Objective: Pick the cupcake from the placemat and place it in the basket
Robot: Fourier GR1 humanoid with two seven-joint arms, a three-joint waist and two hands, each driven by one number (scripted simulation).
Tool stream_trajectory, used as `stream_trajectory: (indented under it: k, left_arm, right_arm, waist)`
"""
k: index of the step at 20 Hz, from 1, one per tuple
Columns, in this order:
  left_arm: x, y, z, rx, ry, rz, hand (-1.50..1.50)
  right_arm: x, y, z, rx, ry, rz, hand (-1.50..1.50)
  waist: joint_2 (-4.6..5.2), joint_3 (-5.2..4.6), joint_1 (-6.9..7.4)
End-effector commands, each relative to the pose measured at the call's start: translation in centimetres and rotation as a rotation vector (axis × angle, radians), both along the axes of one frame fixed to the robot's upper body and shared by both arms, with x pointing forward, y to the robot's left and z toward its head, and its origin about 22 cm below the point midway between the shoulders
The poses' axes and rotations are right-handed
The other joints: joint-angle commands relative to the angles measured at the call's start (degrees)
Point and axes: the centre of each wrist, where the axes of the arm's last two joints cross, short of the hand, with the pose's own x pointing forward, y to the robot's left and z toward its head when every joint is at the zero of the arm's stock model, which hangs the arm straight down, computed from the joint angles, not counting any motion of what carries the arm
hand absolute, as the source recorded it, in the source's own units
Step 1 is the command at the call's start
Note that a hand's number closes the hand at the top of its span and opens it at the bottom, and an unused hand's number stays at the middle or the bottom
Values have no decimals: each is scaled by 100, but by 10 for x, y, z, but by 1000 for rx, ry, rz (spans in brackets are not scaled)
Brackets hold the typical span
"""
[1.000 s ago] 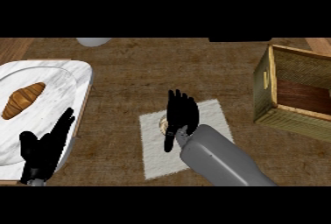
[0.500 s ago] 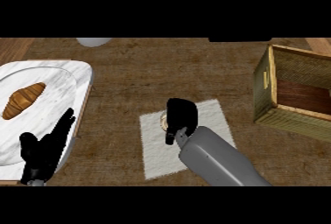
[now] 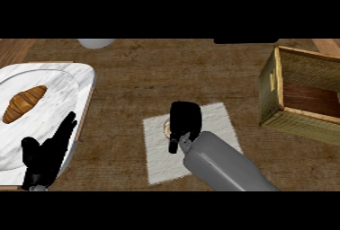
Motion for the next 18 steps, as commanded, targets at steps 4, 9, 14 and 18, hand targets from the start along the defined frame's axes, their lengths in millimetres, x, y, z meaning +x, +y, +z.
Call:
stream_trajectory:
  k: [4,9,14,18]
  left_arm:
    - [-24,13,-38,-36,248,67,0]
    - [-29,4,-38,-49,254,84,0]
    - [-27,12,-38,-53,242,100,0]
    - [-39,7,-37,-59,239,86,0]
  right_arm:
    - [-24,3,23,-24,4,-28,150]
    - [-46,-2,39,-25,-94,-23,150]
    - [-43,-14,96,287,-308,-126,150]
    - [-48,-30,161,686,-598,-205,150]
  waist:
    - [47,-141,-173]
    - [19,-140,-218]
    - [36,-135,-293]
    - [-14,-118,-332]
